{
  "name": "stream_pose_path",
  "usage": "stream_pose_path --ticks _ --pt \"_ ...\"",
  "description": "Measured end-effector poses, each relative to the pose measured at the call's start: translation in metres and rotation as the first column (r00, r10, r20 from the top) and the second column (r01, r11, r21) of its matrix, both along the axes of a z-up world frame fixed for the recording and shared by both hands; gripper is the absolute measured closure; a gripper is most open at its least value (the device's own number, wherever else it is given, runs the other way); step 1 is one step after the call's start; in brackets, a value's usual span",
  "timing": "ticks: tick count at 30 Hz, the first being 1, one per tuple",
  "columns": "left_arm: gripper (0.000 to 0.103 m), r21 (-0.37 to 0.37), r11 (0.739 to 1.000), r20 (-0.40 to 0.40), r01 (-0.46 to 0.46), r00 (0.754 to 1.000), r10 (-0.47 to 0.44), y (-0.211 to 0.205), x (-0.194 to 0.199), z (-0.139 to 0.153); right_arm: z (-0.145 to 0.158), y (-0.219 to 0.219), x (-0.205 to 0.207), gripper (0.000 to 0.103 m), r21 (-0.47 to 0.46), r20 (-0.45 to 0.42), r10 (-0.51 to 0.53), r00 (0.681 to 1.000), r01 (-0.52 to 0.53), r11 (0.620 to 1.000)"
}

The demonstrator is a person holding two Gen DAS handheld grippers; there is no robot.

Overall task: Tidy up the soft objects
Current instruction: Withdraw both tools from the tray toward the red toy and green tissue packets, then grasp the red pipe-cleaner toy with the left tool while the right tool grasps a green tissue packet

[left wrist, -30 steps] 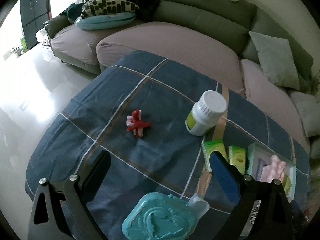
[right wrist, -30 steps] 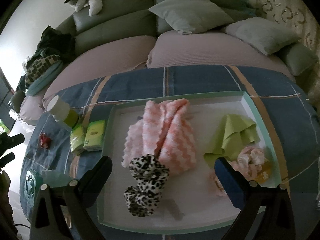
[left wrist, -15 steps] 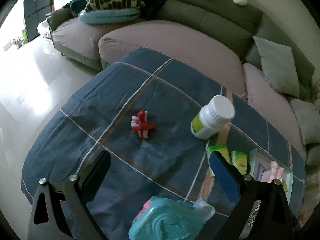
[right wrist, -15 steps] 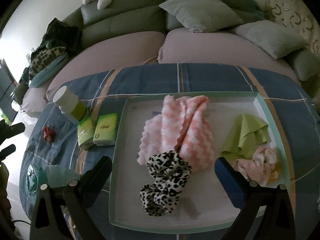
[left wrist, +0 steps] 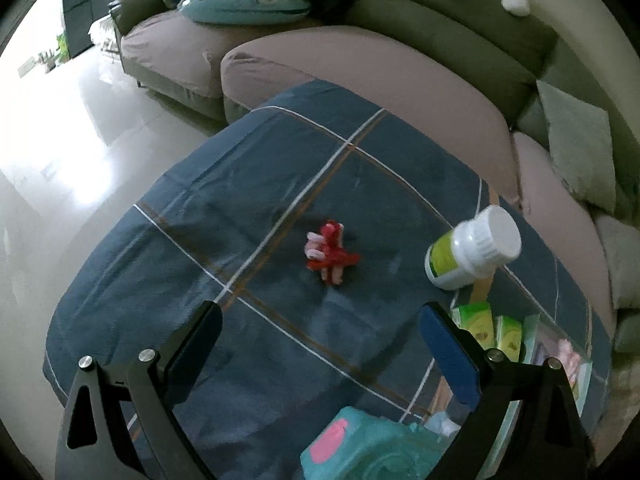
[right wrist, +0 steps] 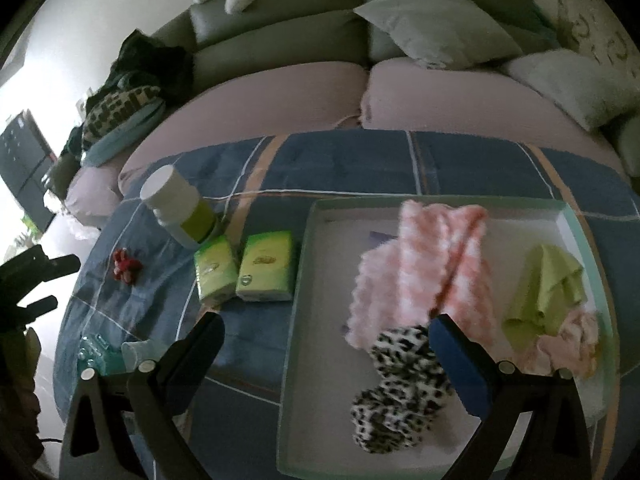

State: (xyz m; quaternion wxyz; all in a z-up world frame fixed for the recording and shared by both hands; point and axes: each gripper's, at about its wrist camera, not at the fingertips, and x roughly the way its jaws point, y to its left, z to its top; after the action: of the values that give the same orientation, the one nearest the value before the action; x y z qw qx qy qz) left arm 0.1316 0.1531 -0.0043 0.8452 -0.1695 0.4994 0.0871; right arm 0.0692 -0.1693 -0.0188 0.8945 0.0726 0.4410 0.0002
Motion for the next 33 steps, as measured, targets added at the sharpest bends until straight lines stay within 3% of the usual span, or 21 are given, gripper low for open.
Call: stream_pose_path --ticks 5,13,19,26,33 --pt "0.004 -0.049 0.999 0.004 -0.025 1.0 0.025 0.012 0.011 -0.003 0.002 0.015 0.01 0.003 -0.016 0.017 0.046 0.999 -0.046 0.999" --pt "0.004 0.006 0.997 -0.034 0.081 0.996 -0.081 0.009 0.039 -0.008 0.0 0.029 0.035 0.025 -0.044 -0.012 0.08 0.997 -0.08 0.996" --pt "0.004 -0.038 0.994 -0.074 0.102 0.992 -0.105 0.029 0.06 -0.025 -0.005 0.049 0.06 0.036 -0.035 -0.054 0.141 0.989 -0.143 0.989" --pt "0.004 -0.037 0.989 -0.088 0.146 0.985 -0.149 0.031 0.077 -0.038 -0.019 0.063 0.083 0.037 -0.093 -0.119 0.148 0.982 -0.159 0.983" --pt "0.005 -0.04 0.982 -0.106 0.187 0.976 -0.19 0.02 0.088 -0.052 -0.034 0.057 0.096 0.042 -0.089 -0.173 0.122 0.977 -0.139 0.986"
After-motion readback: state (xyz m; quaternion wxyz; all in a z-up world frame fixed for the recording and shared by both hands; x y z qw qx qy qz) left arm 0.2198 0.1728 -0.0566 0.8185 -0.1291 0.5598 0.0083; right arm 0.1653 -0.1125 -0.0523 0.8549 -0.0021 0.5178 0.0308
